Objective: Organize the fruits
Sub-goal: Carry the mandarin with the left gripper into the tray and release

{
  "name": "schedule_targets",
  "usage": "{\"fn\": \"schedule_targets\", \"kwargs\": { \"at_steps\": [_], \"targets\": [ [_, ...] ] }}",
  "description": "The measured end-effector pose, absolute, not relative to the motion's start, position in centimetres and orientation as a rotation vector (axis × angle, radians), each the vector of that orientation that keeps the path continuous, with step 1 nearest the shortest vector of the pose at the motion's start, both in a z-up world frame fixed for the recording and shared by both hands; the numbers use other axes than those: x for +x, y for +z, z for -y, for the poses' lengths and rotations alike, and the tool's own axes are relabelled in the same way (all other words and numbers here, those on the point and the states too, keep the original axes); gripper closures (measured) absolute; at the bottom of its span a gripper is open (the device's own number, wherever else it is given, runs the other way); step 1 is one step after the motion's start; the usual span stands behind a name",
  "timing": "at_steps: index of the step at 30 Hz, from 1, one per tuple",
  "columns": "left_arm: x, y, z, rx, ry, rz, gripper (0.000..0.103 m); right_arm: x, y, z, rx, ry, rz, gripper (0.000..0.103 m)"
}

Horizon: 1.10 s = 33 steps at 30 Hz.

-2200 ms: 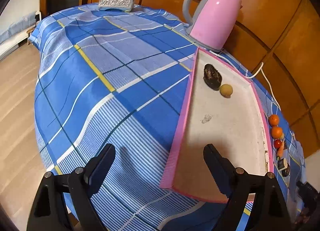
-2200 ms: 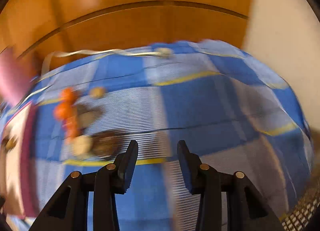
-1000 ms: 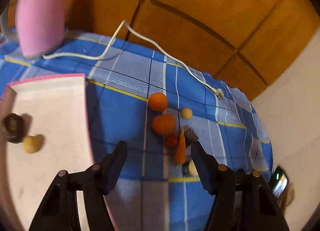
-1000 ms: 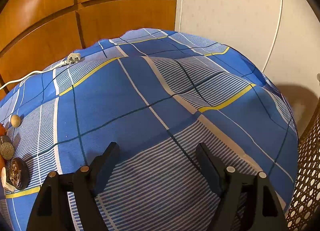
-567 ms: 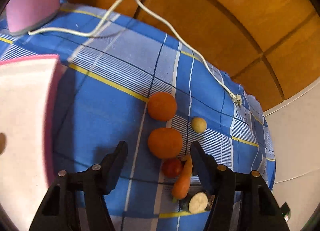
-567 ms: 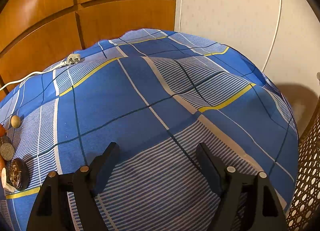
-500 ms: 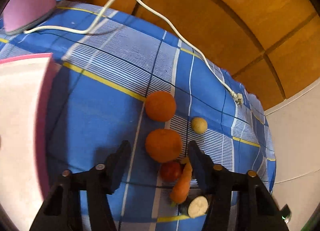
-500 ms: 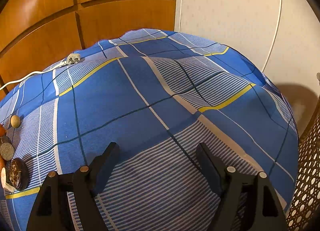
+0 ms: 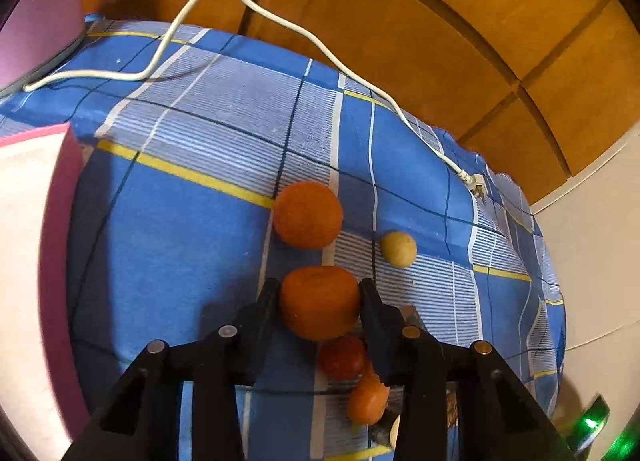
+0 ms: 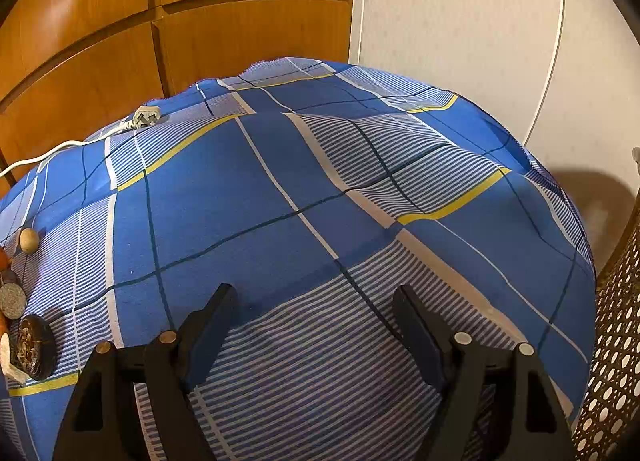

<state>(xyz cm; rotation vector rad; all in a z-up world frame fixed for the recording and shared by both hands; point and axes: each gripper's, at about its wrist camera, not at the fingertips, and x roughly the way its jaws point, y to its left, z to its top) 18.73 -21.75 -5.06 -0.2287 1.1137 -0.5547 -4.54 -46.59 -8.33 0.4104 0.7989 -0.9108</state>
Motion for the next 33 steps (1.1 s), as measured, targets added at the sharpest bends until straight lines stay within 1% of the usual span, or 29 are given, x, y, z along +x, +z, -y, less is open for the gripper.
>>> {"fn": "schedule_targets", "kwargs": {
  "at_steps": [4, 12, 20, 28, 33],
  "targets": [
    [17.7, -3.6, 19.5, -0.271, -0.562, -1.086, 0.063, -4.5, -8.3, 46.6, 0.409, -0.911, -0.799, 0.022],
    [15.1, 1.2, 12.1, -0.288, -0.561, -0.936, 0.063, -4.6, -8.4, 46.6, 0.408, -0.911, -0.800, 0.022],
    [15.4, 1.1, 3.0, -0.378, -0.402, -0.923, 0.063, -4.6, -8.4, 46.7, 0.408, -0.911, -0.800, 0.022],
    [13.2, 1.2, 3.4, -0.321, -0.448, -0.896, 0.063, -4.6, -8.4, 46.7, 0.405, -0.912, -0.800, 0.022],
    [14.4, 0.4, 3.7, -0.313, -0.426, -0.925, 0.063, -4.5, -8.4, 46.6, 0.405, -0.912, -0.801, 0.022]
  ]
}}
